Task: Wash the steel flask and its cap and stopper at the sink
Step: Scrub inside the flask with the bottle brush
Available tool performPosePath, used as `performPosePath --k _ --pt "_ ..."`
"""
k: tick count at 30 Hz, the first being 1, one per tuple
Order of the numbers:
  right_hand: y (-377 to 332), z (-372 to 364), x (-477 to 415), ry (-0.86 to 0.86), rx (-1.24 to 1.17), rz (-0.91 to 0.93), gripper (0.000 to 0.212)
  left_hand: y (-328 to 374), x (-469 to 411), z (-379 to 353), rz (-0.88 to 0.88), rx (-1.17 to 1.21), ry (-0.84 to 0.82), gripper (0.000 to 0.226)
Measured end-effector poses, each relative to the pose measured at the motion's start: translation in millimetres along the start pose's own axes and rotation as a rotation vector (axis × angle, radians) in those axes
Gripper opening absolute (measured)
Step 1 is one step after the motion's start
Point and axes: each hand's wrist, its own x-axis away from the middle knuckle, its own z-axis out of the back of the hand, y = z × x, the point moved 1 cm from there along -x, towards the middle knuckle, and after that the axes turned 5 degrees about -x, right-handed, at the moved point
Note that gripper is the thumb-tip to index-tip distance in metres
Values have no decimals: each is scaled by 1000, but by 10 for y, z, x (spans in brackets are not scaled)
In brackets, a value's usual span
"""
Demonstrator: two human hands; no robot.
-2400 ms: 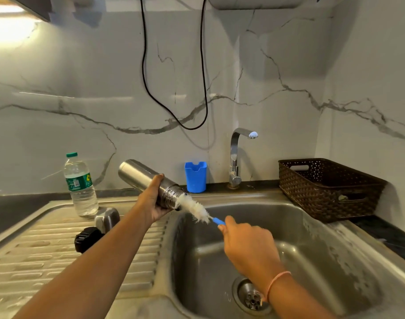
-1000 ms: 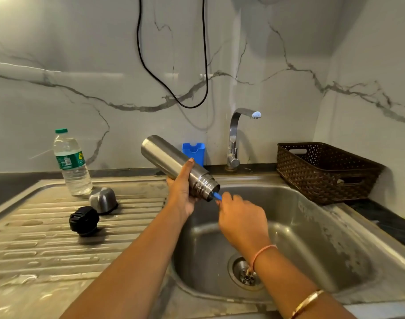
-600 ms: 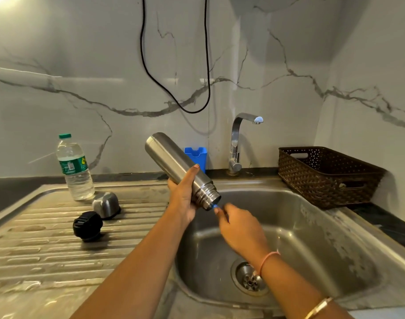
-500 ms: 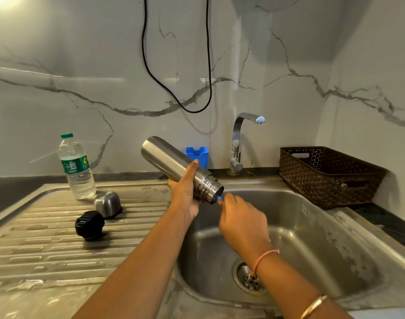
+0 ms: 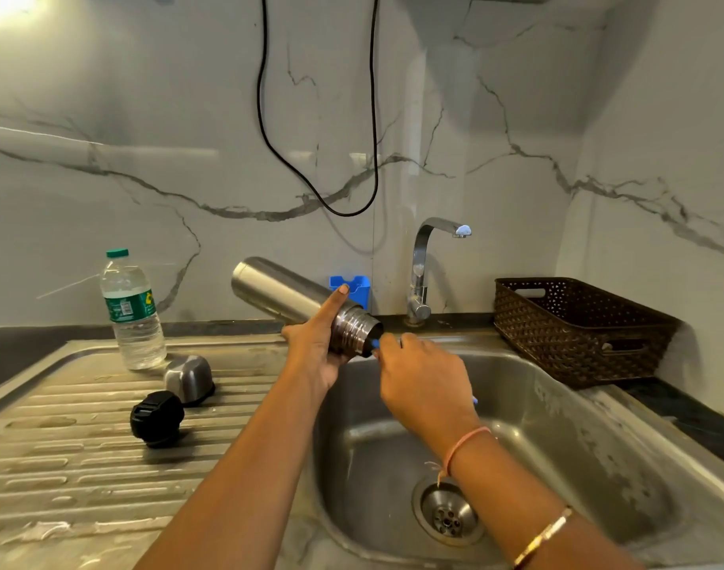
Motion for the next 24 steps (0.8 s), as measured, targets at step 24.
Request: performPosePath --k 24 --pt "62 -173 12 -397 -1613 -783 35 -52 -1 28 -92 -63 -125 86"
